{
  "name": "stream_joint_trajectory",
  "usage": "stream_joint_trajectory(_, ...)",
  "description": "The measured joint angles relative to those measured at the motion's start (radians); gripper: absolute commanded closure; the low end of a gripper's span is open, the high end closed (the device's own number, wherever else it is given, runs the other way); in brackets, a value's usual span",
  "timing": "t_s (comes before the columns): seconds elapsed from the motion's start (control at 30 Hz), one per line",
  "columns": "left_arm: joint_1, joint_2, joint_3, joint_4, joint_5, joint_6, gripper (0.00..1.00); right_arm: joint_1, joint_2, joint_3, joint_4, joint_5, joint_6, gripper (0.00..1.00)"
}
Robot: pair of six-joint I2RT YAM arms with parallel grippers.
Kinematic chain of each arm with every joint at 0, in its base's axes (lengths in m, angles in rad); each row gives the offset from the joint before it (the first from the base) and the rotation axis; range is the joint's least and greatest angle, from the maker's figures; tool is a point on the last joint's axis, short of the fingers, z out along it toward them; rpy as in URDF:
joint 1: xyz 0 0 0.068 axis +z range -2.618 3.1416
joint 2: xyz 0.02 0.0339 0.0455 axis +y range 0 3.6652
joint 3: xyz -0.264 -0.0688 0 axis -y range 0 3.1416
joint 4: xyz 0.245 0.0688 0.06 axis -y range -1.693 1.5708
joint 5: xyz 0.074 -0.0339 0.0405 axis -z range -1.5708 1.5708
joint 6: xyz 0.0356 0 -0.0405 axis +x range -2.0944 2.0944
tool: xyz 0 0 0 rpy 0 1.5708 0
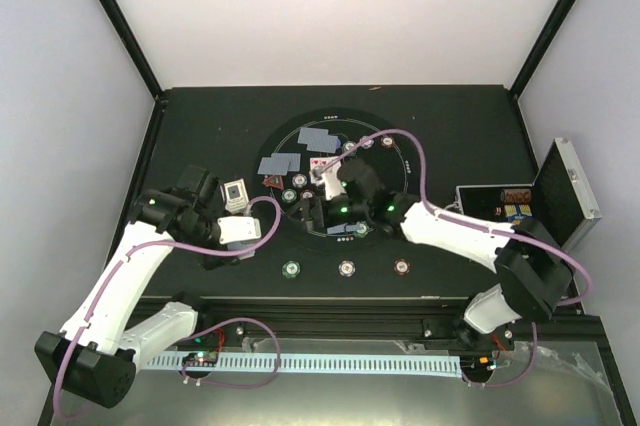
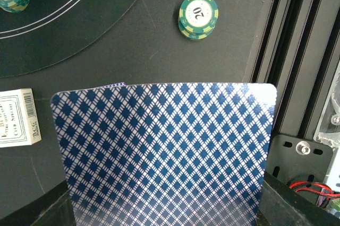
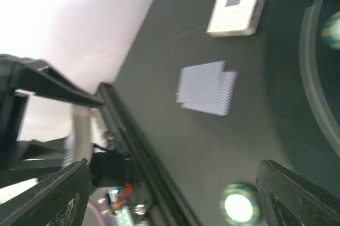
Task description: Distribute texas hold em gaming equipment
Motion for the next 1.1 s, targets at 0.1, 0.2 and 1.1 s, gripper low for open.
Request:
stream_joint_trajectory(0.1, 0.000, 0.000, 0.005, -0.004, 0.001, 0.000, 0.98, 0.087, 0.044, -0.001, 0.101, -0.028, 0.101, 0.14)
stream_joint_trajectory(0.2, 0.000, 0.000, 0.010, -0.004, 0.001, 0.000, 0.98, 0.142, 0.094, -0.001, 0.187, -0.049, 0.180, 0.16)
stream_joint_trajectory(1.1, 0.005, 0.000, 0.010, -0.021, -0.007, 0.001, 0.98, 0.178, 0.195, -0.046, 0.383, -0.110, 0.383, 0.23)
